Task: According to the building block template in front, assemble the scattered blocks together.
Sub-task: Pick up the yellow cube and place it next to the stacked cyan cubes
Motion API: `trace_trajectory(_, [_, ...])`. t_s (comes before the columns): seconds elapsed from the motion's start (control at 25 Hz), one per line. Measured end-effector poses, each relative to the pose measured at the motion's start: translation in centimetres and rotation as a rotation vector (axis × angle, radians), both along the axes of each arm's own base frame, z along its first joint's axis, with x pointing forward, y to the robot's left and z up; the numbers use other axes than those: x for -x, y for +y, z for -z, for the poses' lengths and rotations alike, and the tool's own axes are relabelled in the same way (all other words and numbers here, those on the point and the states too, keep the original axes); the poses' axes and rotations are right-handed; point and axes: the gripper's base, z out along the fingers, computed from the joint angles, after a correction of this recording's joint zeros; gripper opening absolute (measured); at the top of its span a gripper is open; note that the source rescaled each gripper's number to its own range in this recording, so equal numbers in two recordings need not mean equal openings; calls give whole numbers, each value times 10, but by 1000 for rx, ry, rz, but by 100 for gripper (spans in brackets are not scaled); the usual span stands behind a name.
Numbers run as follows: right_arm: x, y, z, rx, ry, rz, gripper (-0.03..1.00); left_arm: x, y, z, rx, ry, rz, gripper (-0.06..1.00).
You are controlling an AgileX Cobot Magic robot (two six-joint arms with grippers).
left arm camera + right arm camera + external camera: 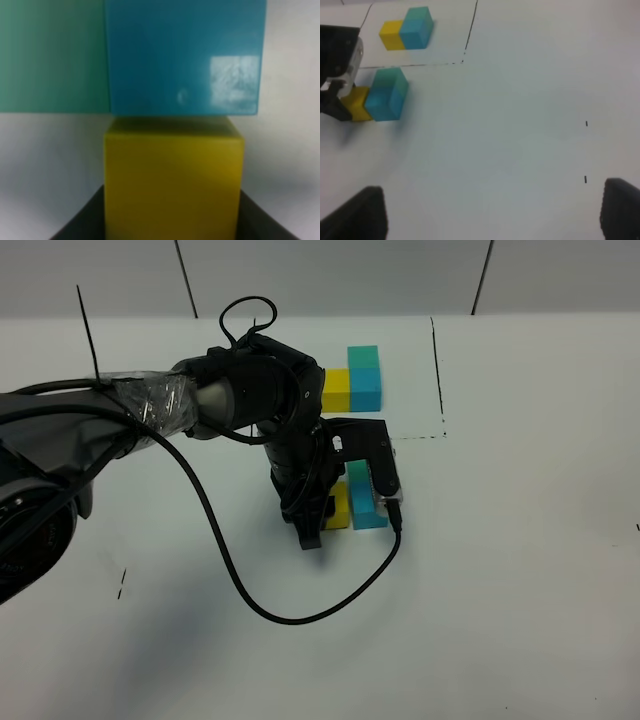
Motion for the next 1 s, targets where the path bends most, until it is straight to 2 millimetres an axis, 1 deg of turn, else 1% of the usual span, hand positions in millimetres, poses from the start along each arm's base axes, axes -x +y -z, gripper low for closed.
trace_trajectory(0.68, [0, 0, 0, 0, 0, 0, 73, 0, -2, 0, 17, -2, -4, 0])
trace_trajectory(1.0, [0, 0, 0, 0, 0, 0, 73, 0, -1, 0, 15, -3, 34, 0])
